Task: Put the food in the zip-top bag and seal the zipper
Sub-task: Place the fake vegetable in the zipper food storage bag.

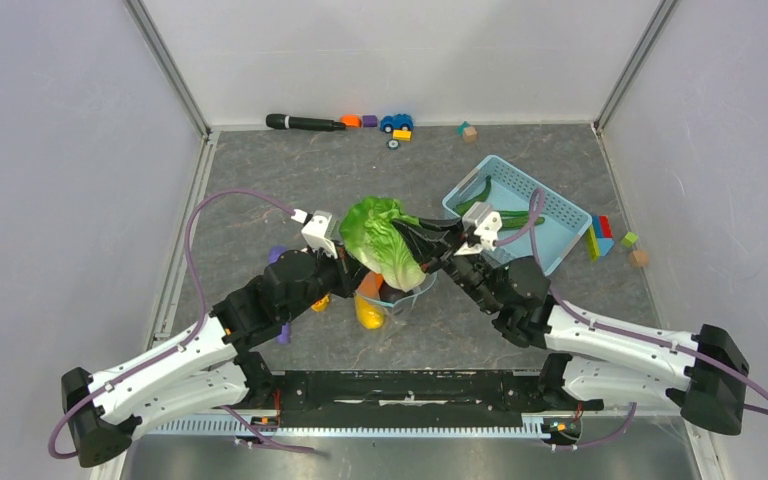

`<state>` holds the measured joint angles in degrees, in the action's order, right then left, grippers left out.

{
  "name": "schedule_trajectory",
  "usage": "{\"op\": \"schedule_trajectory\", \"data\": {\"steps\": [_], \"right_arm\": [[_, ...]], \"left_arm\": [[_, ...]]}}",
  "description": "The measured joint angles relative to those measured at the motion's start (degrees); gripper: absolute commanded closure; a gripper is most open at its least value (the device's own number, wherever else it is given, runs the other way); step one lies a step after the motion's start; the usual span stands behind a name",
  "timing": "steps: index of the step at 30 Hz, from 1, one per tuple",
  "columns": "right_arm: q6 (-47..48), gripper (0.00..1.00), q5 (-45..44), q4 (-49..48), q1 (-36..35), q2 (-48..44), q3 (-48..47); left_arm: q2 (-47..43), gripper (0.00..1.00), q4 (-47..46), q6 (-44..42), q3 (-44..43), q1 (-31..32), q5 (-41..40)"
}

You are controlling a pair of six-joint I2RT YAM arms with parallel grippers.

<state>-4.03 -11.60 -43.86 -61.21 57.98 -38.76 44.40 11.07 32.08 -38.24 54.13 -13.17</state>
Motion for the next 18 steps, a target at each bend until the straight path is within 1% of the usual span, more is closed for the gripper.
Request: {"op": "schedule_trajectory", "data": {"steps": [4,11,16,18], "right_arm": [[0.98,1.0,-3.89,-3.93,-1.84,0.81,4.31],[3.54,0.99,-10.4,-10.84,-4.33,3.67,7.63],[5.86,0.79,-11.93,-12.63,-6.27,5.11,7.78],[6.43,0.67,-12.0,-12.24,-6.86,5.35,7.78]], "left_arm": [[-0.17,0.98,0.02,0.0,0.0,0.0,0.0],[-0.39,0.98,0.24,0.02,0.0,0.0,-0.02],[-0.7,0.98,0.61,0.02,0.0,0.0,-0.07],[-0.72,0.98,0.68,0.02,0.0,0.0,-0.09]]}}
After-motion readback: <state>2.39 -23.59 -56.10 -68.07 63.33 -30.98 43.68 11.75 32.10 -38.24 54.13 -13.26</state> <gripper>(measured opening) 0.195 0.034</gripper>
